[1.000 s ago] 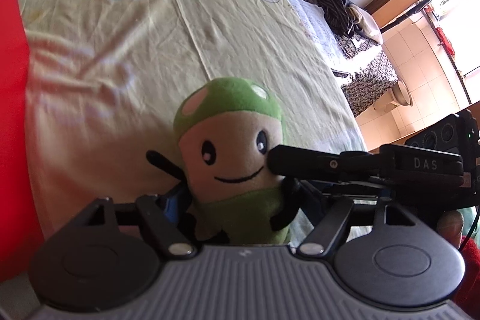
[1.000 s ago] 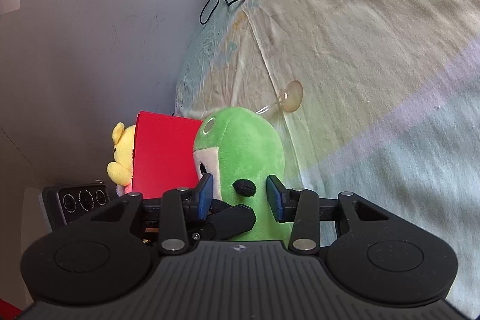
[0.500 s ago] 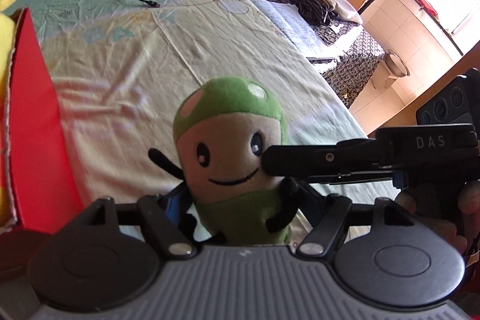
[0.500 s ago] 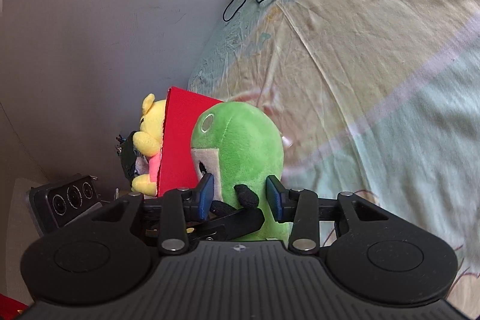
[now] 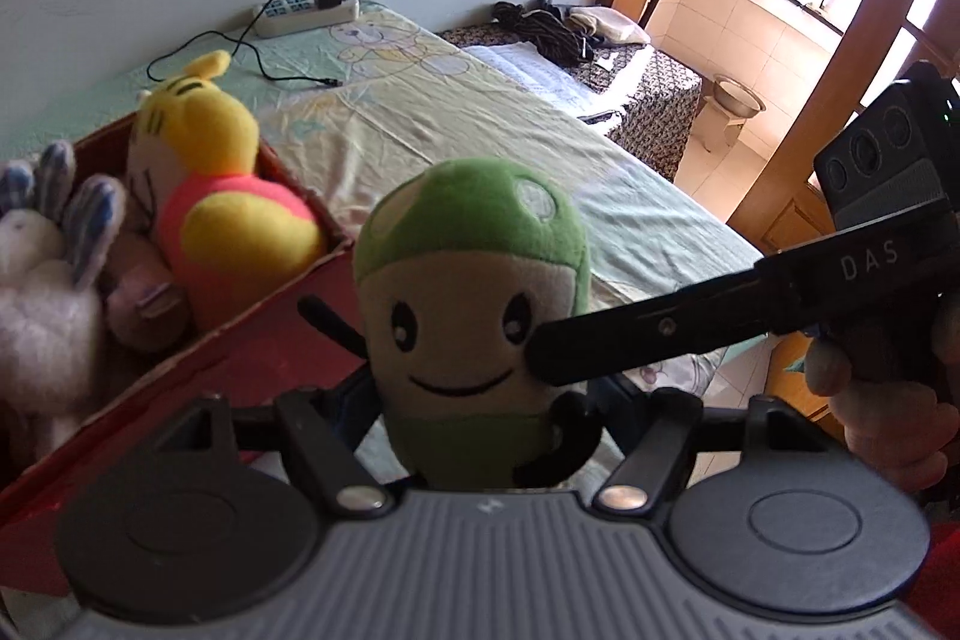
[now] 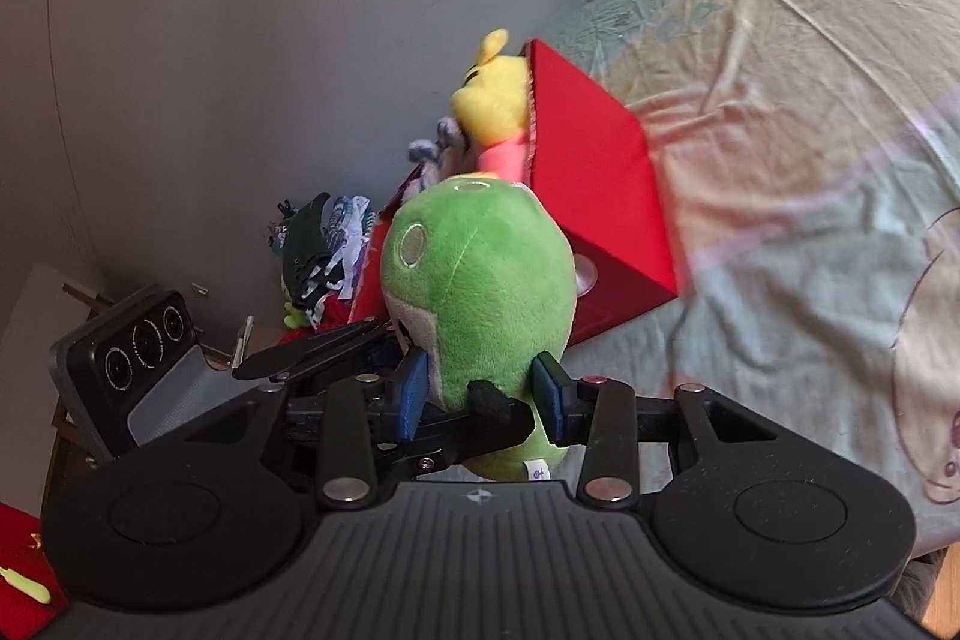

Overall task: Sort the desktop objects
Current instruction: 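Lift and carry the green plush with both grippers over the red box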

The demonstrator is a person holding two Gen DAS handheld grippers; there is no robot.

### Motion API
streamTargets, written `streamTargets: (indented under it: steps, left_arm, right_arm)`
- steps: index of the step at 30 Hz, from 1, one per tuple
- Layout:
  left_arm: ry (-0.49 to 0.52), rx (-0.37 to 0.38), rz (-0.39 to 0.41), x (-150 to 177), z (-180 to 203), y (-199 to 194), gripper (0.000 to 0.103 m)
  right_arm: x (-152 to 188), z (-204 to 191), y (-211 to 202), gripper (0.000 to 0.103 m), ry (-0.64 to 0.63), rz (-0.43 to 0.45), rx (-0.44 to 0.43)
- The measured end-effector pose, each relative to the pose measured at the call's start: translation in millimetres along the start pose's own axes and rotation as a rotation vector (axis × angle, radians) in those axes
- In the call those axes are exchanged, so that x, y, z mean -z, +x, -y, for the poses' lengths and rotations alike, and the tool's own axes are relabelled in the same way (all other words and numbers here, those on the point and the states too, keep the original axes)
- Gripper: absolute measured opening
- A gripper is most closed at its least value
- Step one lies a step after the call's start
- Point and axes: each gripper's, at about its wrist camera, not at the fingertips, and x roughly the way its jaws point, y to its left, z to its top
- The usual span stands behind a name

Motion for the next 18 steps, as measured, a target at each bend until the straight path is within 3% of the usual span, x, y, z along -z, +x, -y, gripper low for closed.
streamTargets:
  steps: [9, 18]
  left_arm:
    - [-0.021, -0.11, 0.108, 34, -42, -83, 0.074]
    - [-0.043, -0.255, 0.226, 29, -92, -125, 0.076]
  right_arm:
    - [7, -70, 52, 0.04, -0.156, -0.06, -0.097]
    - [-19, -119, 112, 0.04, -0.341, -0.041, -0.129]
